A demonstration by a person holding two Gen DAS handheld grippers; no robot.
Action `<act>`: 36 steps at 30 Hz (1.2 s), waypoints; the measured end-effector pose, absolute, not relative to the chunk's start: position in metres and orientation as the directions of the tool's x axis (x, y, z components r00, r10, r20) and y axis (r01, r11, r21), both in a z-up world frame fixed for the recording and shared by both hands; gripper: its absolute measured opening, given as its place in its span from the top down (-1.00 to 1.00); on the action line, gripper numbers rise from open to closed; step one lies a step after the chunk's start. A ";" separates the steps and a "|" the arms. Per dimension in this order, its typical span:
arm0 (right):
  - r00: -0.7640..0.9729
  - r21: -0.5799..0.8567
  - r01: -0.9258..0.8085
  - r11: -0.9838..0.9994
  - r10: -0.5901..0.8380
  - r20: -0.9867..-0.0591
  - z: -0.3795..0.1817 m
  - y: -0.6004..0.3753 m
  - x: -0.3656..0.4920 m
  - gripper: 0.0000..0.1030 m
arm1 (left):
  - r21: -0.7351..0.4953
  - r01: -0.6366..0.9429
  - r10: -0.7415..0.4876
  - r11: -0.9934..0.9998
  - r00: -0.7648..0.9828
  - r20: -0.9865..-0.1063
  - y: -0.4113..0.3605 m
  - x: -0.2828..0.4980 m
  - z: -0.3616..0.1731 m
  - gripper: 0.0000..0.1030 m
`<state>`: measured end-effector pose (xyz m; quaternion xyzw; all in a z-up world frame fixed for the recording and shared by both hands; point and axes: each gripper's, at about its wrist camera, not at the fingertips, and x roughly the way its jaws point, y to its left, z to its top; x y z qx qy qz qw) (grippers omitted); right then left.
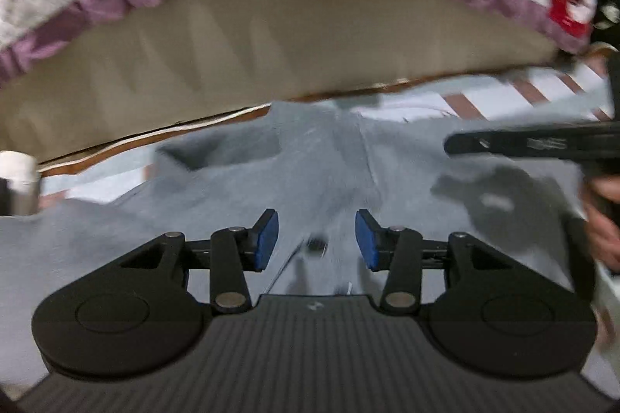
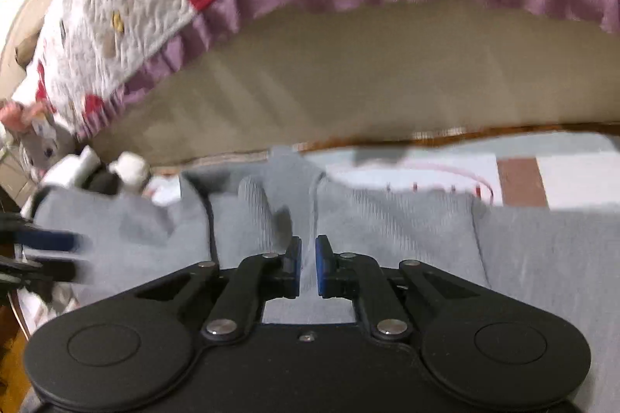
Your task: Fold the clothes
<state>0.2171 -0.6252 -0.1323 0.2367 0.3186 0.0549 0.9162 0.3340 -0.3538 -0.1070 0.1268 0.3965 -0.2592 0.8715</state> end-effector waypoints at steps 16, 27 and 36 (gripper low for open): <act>0.759 0.512 0.155 0.845 0.230 -0.609 -0.175 -0.643 0.237 0.36 | -0.083 0.470 -0.411 0.879 0.655 -0.634 -0.377 0.366 -0.176 0.91; 0.725 0.619 0.042 0.784 0.402 -0.559 -0.180 -0.621 0.245 0.36 | 0.004 0.565 -0.481 0.825 0.706 -0.520 -0.353 0.281 -0.159 0.91; 0.630 0.710 0.054 0.702 0.528 -0.569 -0.207 -0.603 0.258 0.48 | -0.070 0.701 -0.634 0.710 0.592 -0.498 -0.355 0.274 -0.158 0.91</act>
